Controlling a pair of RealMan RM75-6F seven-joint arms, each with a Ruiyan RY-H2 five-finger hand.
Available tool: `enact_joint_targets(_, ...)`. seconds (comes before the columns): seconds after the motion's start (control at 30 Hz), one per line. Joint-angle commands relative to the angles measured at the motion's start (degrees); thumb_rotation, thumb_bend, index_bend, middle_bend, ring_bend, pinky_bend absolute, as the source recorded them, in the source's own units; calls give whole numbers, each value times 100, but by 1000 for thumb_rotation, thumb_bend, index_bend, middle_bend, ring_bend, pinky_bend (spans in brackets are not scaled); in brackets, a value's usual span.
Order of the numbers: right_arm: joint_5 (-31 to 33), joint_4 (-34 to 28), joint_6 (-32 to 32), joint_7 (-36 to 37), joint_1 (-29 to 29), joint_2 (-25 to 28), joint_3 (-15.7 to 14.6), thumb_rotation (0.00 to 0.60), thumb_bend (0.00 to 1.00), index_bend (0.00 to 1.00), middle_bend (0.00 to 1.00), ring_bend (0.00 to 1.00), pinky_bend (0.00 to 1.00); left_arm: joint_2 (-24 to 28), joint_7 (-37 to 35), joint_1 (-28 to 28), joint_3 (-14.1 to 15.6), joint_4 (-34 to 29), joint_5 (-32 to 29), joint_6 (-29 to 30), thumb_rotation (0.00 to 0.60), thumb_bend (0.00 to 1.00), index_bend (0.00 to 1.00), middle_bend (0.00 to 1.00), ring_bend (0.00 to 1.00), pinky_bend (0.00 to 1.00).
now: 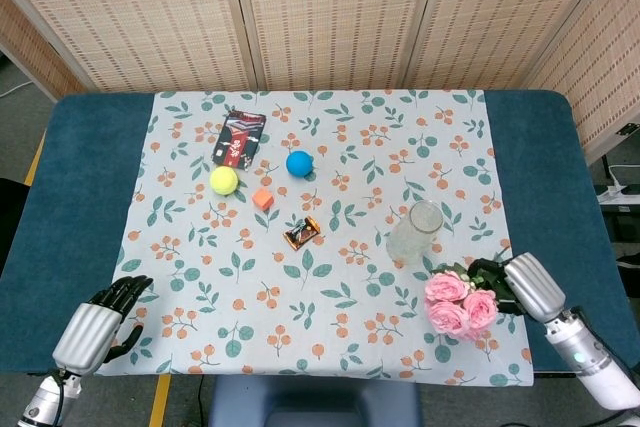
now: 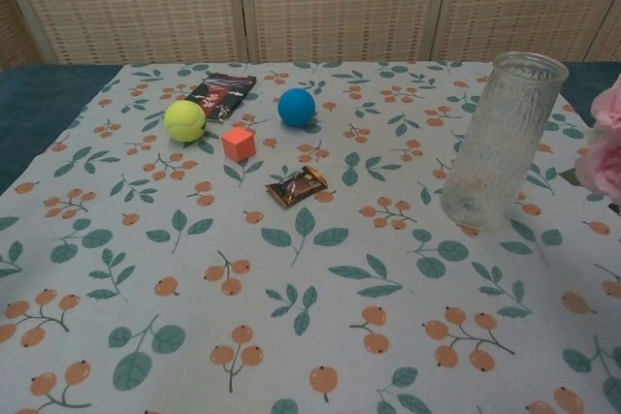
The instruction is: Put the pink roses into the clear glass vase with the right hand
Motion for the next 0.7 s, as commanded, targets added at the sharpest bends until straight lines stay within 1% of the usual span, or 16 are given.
enact_joint_targets(0.03, 45, -1019, -31, 284, -88, 698, -146, 600, 610, 929, 903, 942, 1000, 2, -3, 0, 1, -1, 4, 3, 600, 382, 101, 131, 146, 364)
enact_joint_targets(0.07, 146, -1664, -99, 640, -46, 1047, -147, 600, 616, 929, 903, 943, 1000, 5, -14, 2, -1, -4, 6, 13, 600, 382, 101, 130, 146, 364)
enact_joint_targets(0.1, 241, -2176, -182, 824, 13, 1372, -126, 600, 618, 929, 903, 943, 1000, 10, -25, 2, -3, -1, 1, 13, 600, 382, 101, 130, 146, 364)
enact_joint_targets(0.17, 380, -2891, -451, 890, 147, 1838, -87, 600, 619, 929, 903, 943, 1000, 11, -30, -1, -1, 4, -2, 4, 600, 382, 101, 131, 146, 365)
enact_joint_targets(0.23, 470, -3381, -590, 962, 246, 2107, 11, 600, 626, 929, 903, 943, 1000, 12, -26, -2, 2, 5, 2, 0, 600, 382, 102, 131, 146, 365)
enact_joint_targets(0.33, 574, -3858, -659, 993, 344, 2328, 198, 600, 635, 929, 903, 942, 1000, 10, -19, -6, -3, 3, 3, -1, 600, 382, 102, 131, 146, 365)
enact_joint_targets(0.47, 900, -4391, -751, 935, 484, 2485, 580, 600, 635, 929, 903, 943, 1000, 7, -20, 0, 0, 6, 1, 3, 600, 382, 101, 131, 146, 365)
enact_joint_targets(0.57, 1190, -4624, -842, 893, 579, 2480, 860, 600, 635, 929, 903, 943, 1000, 12, -27, 4, -5, 3, 3, 19, 600, 383, 101, 131, 147, 365)
enact_joint_targets(0.7, 1325, -4632, -941, 898, 720, 2355, 1170, 600, 634, 929, 903, 942, 1000, 18, -36, 10, -7, 0, -2, 29, 600, 383, 101, 131, 146, 365)
